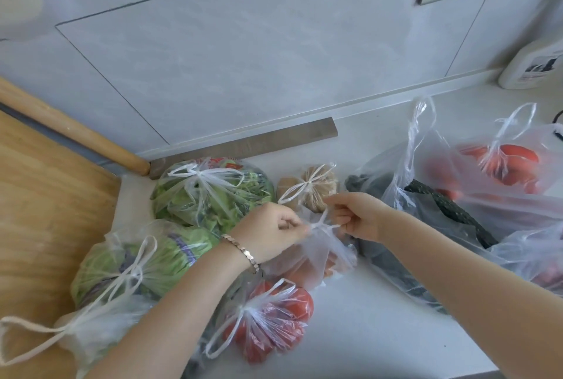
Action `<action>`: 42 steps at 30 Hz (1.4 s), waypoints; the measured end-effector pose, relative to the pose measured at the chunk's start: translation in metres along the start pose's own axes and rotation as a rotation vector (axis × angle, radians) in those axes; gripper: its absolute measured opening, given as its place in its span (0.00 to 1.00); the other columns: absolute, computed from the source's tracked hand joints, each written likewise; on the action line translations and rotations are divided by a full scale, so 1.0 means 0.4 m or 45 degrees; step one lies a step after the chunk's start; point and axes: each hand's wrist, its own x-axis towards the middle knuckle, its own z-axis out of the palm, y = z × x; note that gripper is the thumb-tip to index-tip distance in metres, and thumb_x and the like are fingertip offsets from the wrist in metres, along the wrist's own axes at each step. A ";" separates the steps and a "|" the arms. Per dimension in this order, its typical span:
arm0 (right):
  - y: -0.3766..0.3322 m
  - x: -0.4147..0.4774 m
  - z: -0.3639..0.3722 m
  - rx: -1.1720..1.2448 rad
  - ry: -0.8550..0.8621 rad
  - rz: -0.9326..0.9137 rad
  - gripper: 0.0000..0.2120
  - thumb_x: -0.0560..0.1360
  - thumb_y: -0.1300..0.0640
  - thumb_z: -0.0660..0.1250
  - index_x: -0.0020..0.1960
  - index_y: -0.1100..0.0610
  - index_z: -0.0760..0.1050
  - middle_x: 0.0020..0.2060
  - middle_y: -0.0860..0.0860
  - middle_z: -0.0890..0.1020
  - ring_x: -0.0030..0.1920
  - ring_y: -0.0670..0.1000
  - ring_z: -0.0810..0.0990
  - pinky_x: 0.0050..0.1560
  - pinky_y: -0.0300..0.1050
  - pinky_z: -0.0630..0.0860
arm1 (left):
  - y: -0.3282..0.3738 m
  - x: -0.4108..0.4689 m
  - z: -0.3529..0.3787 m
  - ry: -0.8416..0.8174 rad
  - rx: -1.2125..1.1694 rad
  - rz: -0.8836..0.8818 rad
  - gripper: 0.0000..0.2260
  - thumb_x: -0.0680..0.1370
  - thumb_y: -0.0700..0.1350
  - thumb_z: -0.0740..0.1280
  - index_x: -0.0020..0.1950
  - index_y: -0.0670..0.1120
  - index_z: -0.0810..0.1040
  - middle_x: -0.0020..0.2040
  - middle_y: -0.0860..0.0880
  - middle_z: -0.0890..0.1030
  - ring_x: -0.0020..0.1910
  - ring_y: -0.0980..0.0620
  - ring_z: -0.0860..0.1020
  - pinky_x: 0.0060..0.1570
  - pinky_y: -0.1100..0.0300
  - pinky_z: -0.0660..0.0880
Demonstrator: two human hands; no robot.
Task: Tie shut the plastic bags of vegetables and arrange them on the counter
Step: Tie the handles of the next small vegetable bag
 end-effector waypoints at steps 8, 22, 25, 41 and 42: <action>0.029 0.038 0.001 -0.439 0.570 -0.306 0.13 0.74 0.63 0.66 0.32 0.59 0.69 0.24 0.51 0.70 0.25 0.48 0.66 0.22 0.38 0.67 | -0.177 -0.027 0.085 0.217 0.139 0.450 0.14 0.68 0.42 0.60 0.27 0.51 0.57 0.25 0.57 0.61 0.25 0.59 0.57 0.25 0.67 0.61; 0.216 0.105 -0.084 -2.705 0.142 -0.390 0.43 0.69 0.27 0.51 0.74 0.41 0.33 0.76 0.46 0.39 0.74 0.59 0.50 0.73 0.55 0.53 | -0.221 0.088 0.238 -0.296 0.799 -0.192 0.44 0.68 0.66 0.66 0.74 0.60 0.42 0.77 0.46 0.37 0.57 0.41 0.75 0.54 0.54 0.73; 0.217 0.110 -0.081 -2.718 0.130 -0.391 0.44 0.66 0.26 0.48 0.73 0.40 0.33 0.77 0.46 0.41 0.73 0.59 0.51 0.73 0.54 0.55 | -0.235 0.097 0.254 -0.309 0.795 -0.225 0.43 0.68 0.67 0.65 0.74 0.61 0.42 0.77 0.46 0.40 0.59 0.41 0.74 0.57 0.52 0.72; 0.051 -0.003 -0.027 -2.227 0.191 -0.775 0.18 0.73 0.44 0.64 0.57 0.52 0.78 0.54 0.51 0.77 0.58 0.52 0.74 0.59 0.44 0.72 | -0.146 0.033 0.081 0.119 0.811 0.194 0.14 0.76 0.59 0.60 0.51 0.51 0.79 0.52 0.55 0.78 0.37 0.52 0.79 0.27 0.65 0.62; 0.028 -0.021 -0.010 -2.258 0.189 -0.745 0.15 0.74 0.44 0.63 0.49 0.54 0.80 0.46 0.51 0.79 0.51 0.52 0.76 0.53 0.45 0.74 | -0.134 0.025 0.061 0.239 0.816 0.272 0.13 0.75 0.57 0.62 0.42 0.50 0.79 0.41 0.53 0.79 0.31 0.53 0.78 0.23 0.67 0.59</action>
